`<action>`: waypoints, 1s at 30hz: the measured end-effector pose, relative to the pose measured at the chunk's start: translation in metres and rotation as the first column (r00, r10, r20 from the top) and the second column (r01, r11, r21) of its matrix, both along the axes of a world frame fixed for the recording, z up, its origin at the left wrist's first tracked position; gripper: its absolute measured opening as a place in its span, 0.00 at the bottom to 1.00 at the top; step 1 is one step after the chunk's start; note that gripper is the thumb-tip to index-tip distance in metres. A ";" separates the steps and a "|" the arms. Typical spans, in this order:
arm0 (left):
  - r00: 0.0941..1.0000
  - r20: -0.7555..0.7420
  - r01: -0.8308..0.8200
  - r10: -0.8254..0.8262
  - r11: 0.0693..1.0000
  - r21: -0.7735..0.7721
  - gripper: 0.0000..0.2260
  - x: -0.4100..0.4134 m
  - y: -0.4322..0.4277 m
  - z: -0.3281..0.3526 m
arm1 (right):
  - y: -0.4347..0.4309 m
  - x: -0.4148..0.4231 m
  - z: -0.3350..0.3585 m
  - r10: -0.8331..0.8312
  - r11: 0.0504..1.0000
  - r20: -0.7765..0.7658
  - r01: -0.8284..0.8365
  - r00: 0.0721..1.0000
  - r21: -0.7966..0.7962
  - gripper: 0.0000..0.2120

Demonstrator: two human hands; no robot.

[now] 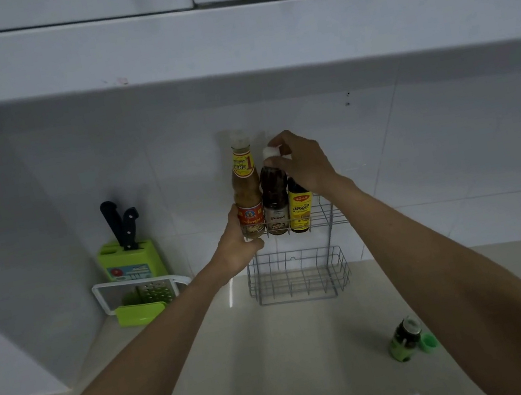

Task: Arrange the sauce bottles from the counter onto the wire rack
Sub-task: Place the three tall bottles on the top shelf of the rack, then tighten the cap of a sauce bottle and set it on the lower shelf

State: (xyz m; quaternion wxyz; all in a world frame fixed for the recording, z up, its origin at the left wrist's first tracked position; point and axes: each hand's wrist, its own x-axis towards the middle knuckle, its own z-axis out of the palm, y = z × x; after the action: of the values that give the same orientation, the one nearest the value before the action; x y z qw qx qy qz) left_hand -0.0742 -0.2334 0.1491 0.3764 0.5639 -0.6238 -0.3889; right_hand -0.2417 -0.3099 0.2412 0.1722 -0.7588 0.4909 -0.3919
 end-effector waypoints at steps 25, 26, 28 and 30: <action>0.977 -0.201 -0.050 0.071 0.993 0.108 0.20 0.065 0.155 -0.070 | 0.165 -0.001 -0.135 0.265 0.948 -0.164 -0.288 0.950 -0.137 0.09; 0.984 -0.166 -0.043 0.067 0.988 0.146 0.23 0.072 0.176 -0.081 | 0.178 0.004 -0.142 0.320 0.939 -0.178 -0.336 0.931 -0.069 0.08; 0.997 -0.080 0.011 0.009 0.972 0.236 0.30 0.083 0.219 -0.102 | 0.202 0.015 -0.152 0.451 0.892 -0.192 -0.446 0.872 0.071 0.06; 0.994 -0.036 0.106 -0.099 0.932 0.347 0.33 0.087 0.257 -0.118 | 0.224 0.024 -0.155 0.561 0.824 -0.169 -0.527 0.811 0.207 0.07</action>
State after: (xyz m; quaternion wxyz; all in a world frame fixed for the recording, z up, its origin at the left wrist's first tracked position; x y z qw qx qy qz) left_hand 0.0132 0.0234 0.0313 0.2551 0.5850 -0.5702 -0.5172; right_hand -0.2173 -0.0861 0.0857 0.2780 -0.8912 0.2969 -0.2007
